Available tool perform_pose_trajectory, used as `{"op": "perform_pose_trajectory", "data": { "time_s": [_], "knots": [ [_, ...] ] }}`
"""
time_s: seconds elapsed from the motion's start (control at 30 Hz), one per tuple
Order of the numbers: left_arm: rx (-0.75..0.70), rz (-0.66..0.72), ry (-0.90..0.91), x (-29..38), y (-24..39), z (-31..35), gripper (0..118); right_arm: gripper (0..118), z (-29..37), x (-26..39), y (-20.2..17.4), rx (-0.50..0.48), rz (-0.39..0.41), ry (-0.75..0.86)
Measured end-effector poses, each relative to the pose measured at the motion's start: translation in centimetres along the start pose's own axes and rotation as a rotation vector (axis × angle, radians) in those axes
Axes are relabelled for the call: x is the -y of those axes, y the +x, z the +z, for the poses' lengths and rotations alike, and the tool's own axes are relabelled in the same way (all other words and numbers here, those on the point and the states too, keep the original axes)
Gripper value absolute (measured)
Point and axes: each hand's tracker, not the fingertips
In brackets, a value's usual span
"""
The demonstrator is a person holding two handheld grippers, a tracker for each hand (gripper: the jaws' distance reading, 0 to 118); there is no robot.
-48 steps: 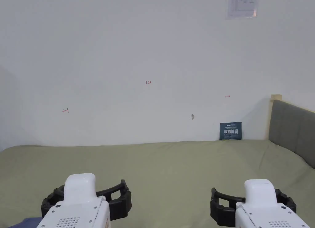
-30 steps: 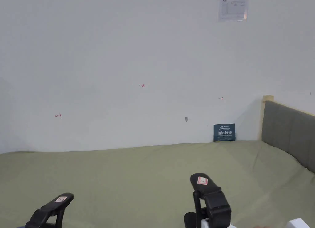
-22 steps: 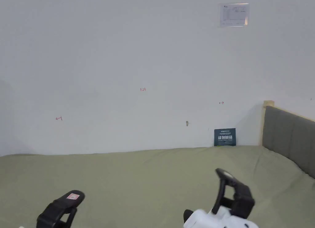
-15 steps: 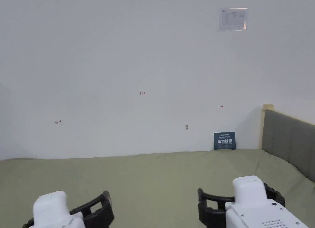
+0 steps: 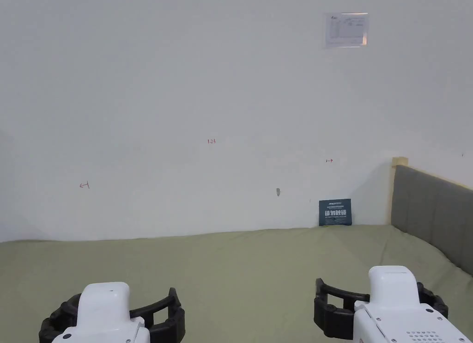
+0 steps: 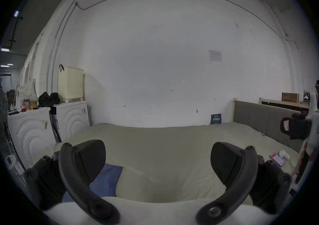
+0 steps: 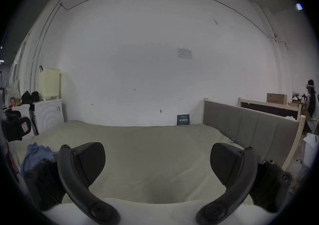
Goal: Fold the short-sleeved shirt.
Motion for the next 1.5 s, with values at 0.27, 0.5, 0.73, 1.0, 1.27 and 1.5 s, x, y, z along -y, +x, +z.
{"op": "perform_pose_trajectory", "data": {
  "time_s": [0.27,0.5,0.73,1.0,1.27,1.5],
  "knots": [
    [-0.017,0.025,-0.033,-0.3,0.0,-0.3,118,118,-0.5,0.3,0.1,0.001,0.030,-0.018],
    [-0.033,0.008,-0.051,-0.3,0.2,-0.4,7,14,-0.2,0.1,-0.2,0.008,0.043,-0.010],
    [-0.004,0.010,-0.076,-0.3,-0.2,-1.0,0,1,-0.6,-0.5,-0.2,0.029,0.037,-0.016],
    [0.000,0.022,-0.094,0.2,-0.9,-1.2,0,1,-1.3,-0.4,-0.4,0.038,0.035,-0.053],
    [-0.197,0.031,-0.122,0.3,-9.0,1.2,0,1,-4.3,1.4,-6.8,-0.129,0.065,-0.090],
    [-0.492,0.049,-0.154,0.5,-19.3,8.4,0,1,-4.9,2.2,-19.9,-0.478,0.018,-0.100]
  ]
}}
